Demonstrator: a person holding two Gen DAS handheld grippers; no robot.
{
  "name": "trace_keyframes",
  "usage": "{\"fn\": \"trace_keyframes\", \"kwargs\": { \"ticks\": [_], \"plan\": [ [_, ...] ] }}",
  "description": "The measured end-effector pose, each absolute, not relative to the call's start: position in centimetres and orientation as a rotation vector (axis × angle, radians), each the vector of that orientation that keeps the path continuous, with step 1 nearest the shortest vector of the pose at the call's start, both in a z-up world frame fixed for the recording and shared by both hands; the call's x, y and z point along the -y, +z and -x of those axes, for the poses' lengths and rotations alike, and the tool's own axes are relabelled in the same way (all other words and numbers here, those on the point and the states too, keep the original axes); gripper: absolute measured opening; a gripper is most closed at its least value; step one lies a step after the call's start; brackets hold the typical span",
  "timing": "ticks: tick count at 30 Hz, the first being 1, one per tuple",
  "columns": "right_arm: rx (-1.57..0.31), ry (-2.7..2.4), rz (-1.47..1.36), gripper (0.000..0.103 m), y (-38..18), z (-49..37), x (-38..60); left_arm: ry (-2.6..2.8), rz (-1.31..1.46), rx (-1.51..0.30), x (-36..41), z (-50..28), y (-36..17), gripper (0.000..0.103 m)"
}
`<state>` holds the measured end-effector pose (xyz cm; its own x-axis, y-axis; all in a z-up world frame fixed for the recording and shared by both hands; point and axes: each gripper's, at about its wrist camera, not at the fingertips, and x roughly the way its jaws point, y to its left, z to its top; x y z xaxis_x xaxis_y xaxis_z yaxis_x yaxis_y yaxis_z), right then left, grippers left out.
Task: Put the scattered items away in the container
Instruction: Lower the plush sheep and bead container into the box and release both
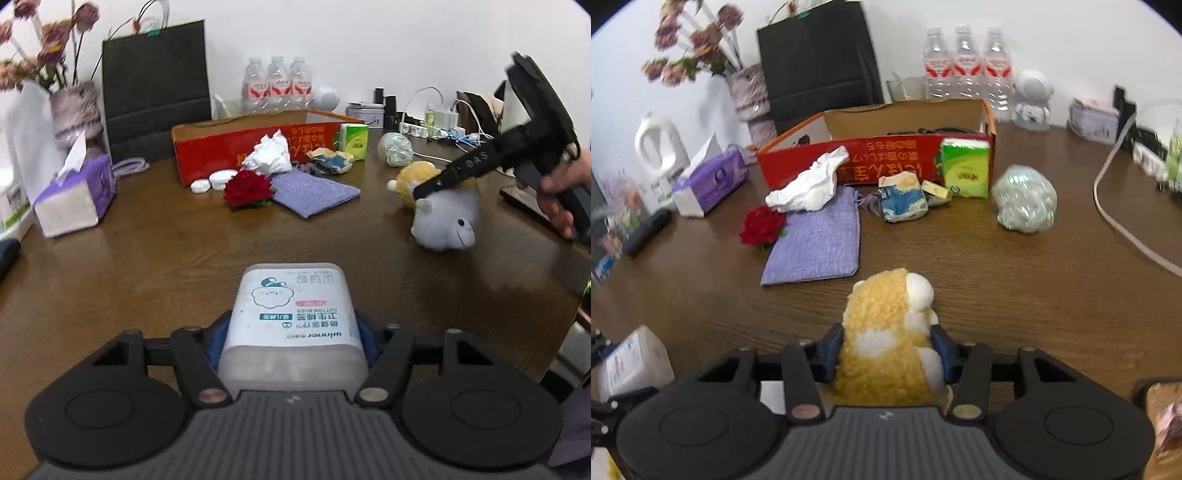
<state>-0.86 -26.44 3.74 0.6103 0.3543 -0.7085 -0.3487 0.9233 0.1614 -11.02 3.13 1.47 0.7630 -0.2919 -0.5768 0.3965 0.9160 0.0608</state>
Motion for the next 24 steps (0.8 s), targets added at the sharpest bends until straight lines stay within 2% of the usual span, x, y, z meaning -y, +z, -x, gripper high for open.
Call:
{"fn": "trace_keyframes", "kwargs": {
  "ticks": [5, 9, 15, 20, 24],
  "plan": [
    [-0.736, 0.413, -0.081, 0.043, 5.3, 1.0, 26.2, -0.282, -0.1, -0.559, -3.7, 8.7, 3.5, 0.066],
    [-0.641, 0.43, -0.156, 0.044, 8.6, -0.4, 26.8, -0.238, -0.048, -0.488, -3.8, 2.9, 7.6, 0.066],
    [-0.513, 0.382, -0.196, 0.044, 14.7, -10.5, 27.2, -0.146, -0.197, -0.334, 0.3, -9.8, 13.5, 0.065],
    [-0.616, 0.31, -0.162, 0.044, 14.4, -21.7, 25.6, -0.04, -0.226, -0.358, 2.8, -19.7, 12.5, 0.065],
    [-0.745, 0.24, -0.171, 0.044, 11.0, -27.5, 24.3, 0.057, -0.267, -0.54, 3.5, -25.0, 8.2, 0.065]
  ]
}}
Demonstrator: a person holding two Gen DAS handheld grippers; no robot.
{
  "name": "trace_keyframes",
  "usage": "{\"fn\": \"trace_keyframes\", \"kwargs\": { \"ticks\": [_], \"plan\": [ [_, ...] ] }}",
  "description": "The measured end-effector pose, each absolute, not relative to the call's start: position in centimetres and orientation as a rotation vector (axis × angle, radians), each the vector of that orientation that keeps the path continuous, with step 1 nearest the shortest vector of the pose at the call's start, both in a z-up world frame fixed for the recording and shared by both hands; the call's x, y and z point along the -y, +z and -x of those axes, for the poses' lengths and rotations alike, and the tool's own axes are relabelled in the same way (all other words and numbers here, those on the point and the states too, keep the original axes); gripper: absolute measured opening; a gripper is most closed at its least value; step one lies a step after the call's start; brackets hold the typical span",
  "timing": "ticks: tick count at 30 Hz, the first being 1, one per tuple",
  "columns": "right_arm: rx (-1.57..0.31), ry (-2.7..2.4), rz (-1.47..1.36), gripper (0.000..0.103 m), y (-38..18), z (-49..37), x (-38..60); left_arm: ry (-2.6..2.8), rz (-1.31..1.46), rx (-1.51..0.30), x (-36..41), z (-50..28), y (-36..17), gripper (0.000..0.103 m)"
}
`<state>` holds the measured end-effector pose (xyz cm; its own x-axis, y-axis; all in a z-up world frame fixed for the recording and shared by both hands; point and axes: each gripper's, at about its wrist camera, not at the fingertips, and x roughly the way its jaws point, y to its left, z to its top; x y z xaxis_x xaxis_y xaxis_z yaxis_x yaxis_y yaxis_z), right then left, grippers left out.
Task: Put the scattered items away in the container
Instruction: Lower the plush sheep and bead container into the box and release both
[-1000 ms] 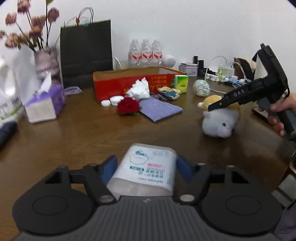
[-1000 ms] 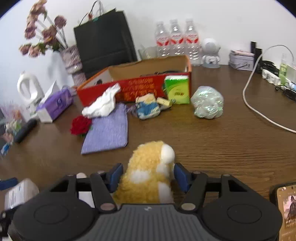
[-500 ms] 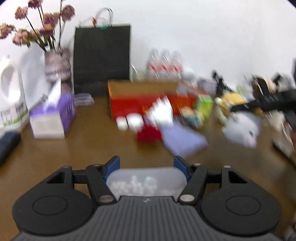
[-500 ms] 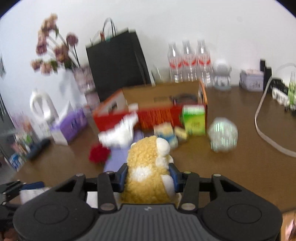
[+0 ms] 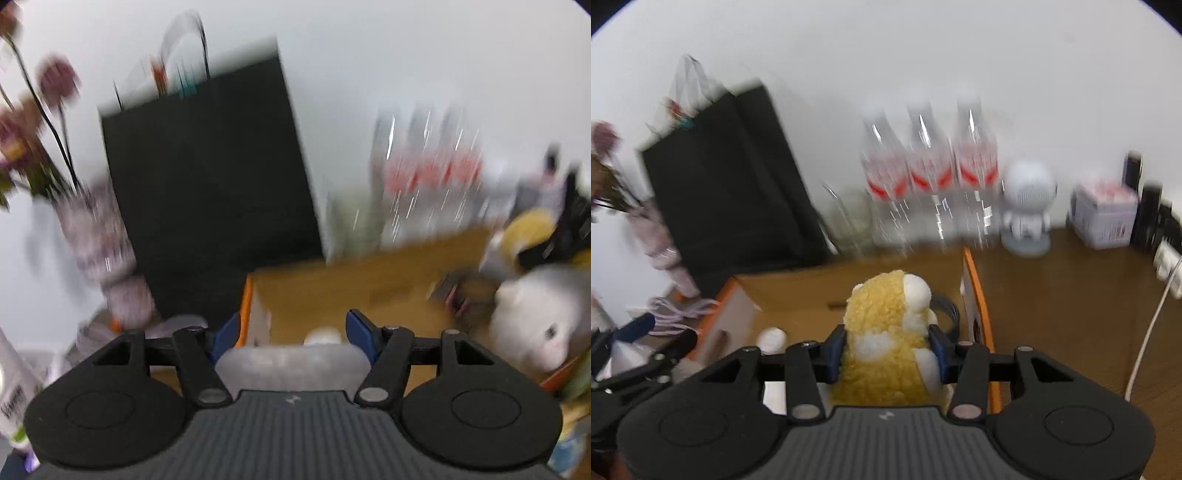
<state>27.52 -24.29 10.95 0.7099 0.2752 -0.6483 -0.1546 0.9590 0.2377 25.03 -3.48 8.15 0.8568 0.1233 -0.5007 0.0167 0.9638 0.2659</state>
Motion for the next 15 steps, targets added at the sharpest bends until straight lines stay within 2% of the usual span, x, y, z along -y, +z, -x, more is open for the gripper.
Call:
{"fn": "trace_keyframes", "kwargs": {
  "ticks": [2, 3, 4, 6, 10, 12, 15],
  "plan": [
    [-0.805, 0.216, -0.186, 0.044, 8.8, -28.9, 23.7, 0.076, -0.292, -0.586, 3.5, -25.9, 6.9, 0.051],
    [-0.832, 0.208, -0.19, 0.044, 7.9, -29.4, 23.4, 0.097, -0.317, -0.612, 3.7, -26.2, 6.4, 0.05],
    [-0.849, 0.19, -0.179, 0.044, 7.1, -29.8, 23.0, 0.106, -0.342, -0.637, 3.8, -26.5, 6.0, 0.058],
    [-0.881, 0.142, -0.094, 0.046, 5.8, -30.1, 21.9, 0.083, -0.355, -0.665, 3.7, -26.4, 5.5, 0.065],
    [-0.911, 0.083, 0.146, 0.048, 4.7, -29.3, 19.9, 0.057, -0.315, -0.729, 3.0, -26.0, 5.2, 0.065],
    [-0.943, 0.084, 0.243, 0.054, 4.6, -29.2, 19.2, 0.046, -0.307, -0.775, 3.1, -26.3, 5.4, 0.065],
    [-0.971, 0.095, 0.373, 0.057, 5.0, -29.1, 18.7, 0.002, -0.252, -0.876, 2.9, -27.2, 6.5, 0.066]
  ]
}}
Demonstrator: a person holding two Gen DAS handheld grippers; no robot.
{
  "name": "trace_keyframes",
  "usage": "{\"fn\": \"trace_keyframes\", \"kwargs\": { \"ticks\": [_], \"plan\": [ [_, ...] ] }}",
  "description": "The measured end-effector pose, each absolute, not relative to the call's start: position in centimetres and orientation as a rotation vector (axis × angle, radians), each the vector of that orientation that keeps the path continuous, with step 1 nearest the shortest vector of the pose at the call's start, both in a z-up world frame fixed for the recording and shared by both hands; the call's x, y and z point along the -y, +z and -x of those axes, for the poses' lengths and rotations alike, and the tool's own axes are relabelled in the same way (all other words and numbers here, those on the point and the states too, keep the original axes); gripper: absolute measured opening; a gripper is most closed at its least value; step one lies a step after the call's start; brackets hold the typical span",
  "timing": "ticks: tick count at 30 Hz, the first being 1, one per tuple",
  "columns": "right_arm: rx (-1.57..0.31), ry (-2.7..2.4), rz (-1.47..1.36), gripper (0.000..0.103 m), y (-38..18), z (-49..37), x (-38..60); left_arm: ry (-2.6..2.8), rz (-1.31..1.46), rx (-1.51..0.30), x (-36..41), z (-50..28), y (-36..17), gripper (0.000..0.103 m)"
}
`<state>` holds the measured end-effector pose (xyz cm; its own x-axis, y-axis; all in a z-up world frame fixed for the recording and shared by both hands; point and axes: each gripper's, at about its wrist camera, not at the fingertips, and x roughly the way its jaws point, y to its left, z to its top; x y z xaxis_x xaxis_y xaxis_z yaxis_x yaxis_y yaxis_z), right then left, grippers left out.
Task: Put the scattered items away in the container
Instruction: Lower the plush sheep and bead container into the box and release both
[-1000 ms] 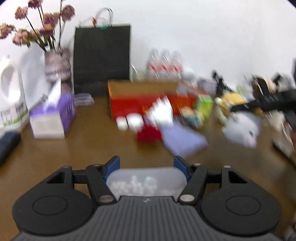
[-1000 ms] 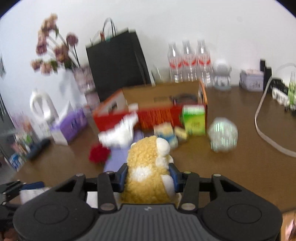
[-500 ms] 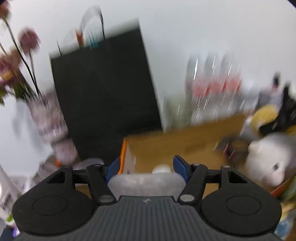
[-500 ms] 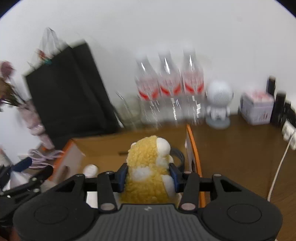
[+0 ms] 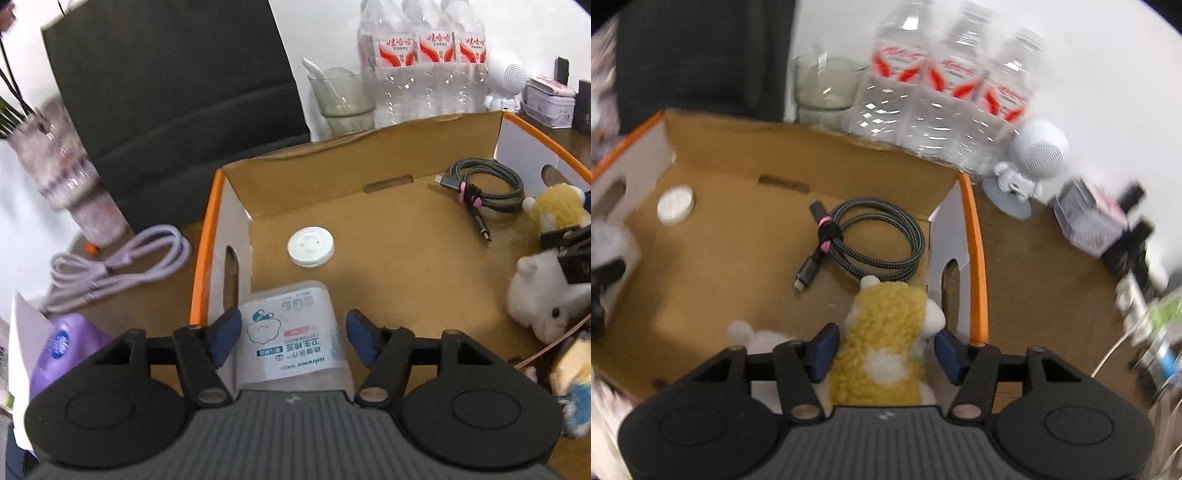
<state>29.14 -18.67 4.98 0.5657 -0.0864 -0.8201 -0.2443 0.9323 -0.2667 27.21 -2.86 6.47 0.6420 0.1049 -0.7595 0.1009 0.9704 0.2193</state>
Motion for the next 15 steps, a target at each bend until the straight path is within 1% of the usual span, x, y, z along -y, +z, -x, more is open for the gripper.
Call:
{"fn": "trace_keyframes", "kwargs": {
  "ticks": [2, 3, 4, 6, 11, 15],
  "plan": [
    [-1.009, 0.097, 0.395, 0.061, 6.0, -29.3, 18.7, -0.012, -0.169, -0.903, 1.9, -27.2, 8.6, 0.066],
    [-1.014, 0.101, 0.37, 0.067, 6.9, -29.3, 19.0, -0.009, -0.138, -0.894, 1.4, -27.1, 9.7, 0.067],
    [-1.005, 0.11, 0.334, 0.076, 8.2, -29.0, 19.4, -0.005, -0.113, -0.875, 0.9, -26.7, 10.9, 0.071],
    [-0.975, 0.119, 0.284, 0.084, 10.5, -28.5, 20.0, 0.026, -0.096, -0.835, 0.2, -25.8, 13.5, 0.077],
    [-0.948, 0.18, 0.088, 0.085, 15.9, -26.9, 22.2, 0.043, -0.08, -0.835, -0.4, -23.9, 17.2, 0.079],
    [-0.943, 0.221, -0.033, 0.088, 18.4, -25.1, 23.1, 0.03, -0.057, -0.833, -0.4, -22.2, 18.6, 0.087]
  ]
}}
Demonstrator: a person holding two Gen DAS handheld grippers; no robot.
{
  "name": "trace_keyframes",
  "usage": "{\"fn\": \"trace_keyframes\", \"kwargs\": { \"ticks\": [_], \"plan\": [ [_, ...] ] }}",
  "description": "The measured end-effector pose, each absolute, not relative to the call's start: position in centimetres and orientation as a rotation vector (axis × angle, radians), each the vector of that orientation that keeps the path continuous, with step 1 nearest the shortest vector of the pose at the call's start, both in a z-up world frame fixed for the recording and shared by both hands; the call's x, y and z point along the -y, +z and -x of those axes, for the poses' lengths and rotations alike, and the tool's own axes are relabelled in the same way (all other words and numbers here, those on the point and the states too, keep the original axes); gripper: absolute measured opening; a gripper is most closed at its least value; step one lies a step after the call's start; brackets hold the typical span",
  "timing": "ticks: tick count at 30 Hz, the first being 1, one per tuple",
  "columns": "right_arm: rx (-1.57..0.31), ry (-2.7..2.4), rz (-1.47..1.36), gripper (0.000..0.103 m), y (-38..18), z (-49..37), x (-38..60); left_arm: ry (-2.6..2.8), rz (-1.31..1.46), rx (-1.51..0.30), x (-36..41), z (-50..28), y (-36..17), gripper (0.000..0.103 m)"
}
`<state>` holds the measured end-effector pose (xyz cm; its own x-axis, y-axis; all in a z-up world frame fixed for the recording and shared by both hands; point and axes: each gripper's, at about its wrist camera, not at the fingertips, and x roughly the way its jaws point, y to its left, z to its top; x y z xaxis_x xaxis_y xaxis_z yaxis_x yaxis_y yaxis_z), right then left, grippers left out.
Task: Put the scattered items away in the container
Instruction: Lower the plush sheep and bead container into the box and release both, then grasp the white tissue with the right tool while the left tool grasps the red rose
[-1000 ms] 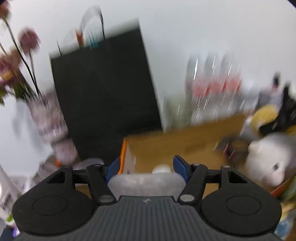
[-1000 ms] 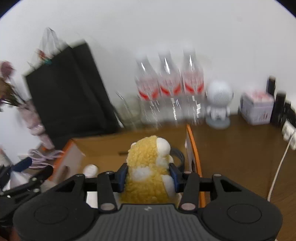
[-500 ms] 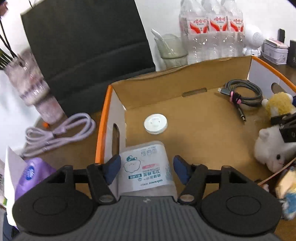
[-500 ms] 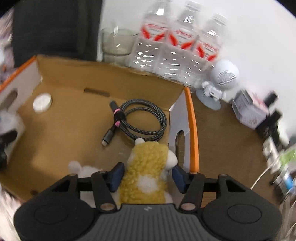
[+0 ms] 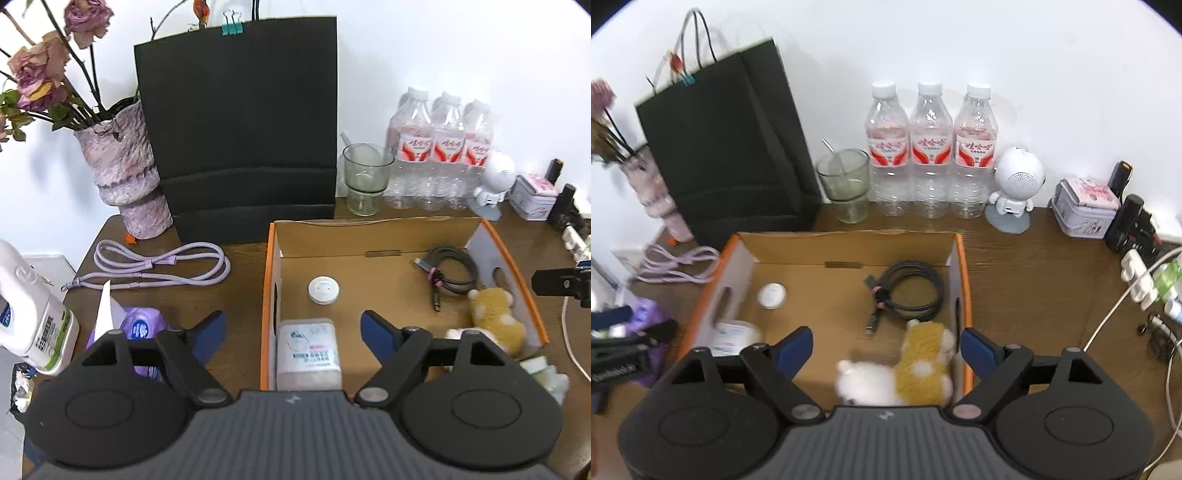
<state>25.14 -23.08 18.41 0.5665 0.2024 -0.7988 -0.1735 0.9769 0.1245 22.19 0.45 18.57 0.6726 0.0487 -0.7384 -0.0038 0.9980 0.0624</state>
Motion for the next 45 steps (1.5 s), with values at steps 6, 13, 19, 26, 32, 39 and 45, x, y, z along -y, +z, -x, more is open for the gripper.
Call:
{"fn": "trace_keyframes", "kwargs": {
  "ticks": [6, 13, 19, 26, 32, 39, 45],
  "plan": [
    [-0.778, 0.236, 0.019, 0.089, 20.0, -20.4, 22.6, 0.03, -0.093, -0.438, 0.4, -13.3, 19.2, 0.103],
    [-0.358, 0.327, -0.094, 0.097, 15.4, -10.1, 22.8, -0.031, -0.118, -0.175, 1.4, -5.7, 14.4, 0.103],
    [-0.338, 0.329, -0.072, 0.097, 13.7, -8.9, 22.2, 0.026, -0.036, -0.242, -0.1, -4.7, 12.7, 0.103],
    [-0.378, 0.369, -0.095, 0.095, 9.1, 0.4, 25.2, -0.013, 0.091, -0.378, -3.0, 4.9, 6.5, 0.103],
    [-0.498, 0.403, -0.144, 0.088, 4.7, 6.0, 26.1, -0.078, -0.033, -0.501, -1.5, 4.7, 5.0, 0.103],
    [-0.521, 0.42, -0.117, 0.085, 4.2, 4.3, 25.0, -0.155, -0.097, -0.539, -0.2, -4.3, 4.0, 0.082],
    [-0.536, 0.477, -0.166, 0.082, 4.8, 1.0, 24.0, -0.174, -0.066, -0.594, -0.2, -8.2, 1.6, 0.079]
  ]
}}
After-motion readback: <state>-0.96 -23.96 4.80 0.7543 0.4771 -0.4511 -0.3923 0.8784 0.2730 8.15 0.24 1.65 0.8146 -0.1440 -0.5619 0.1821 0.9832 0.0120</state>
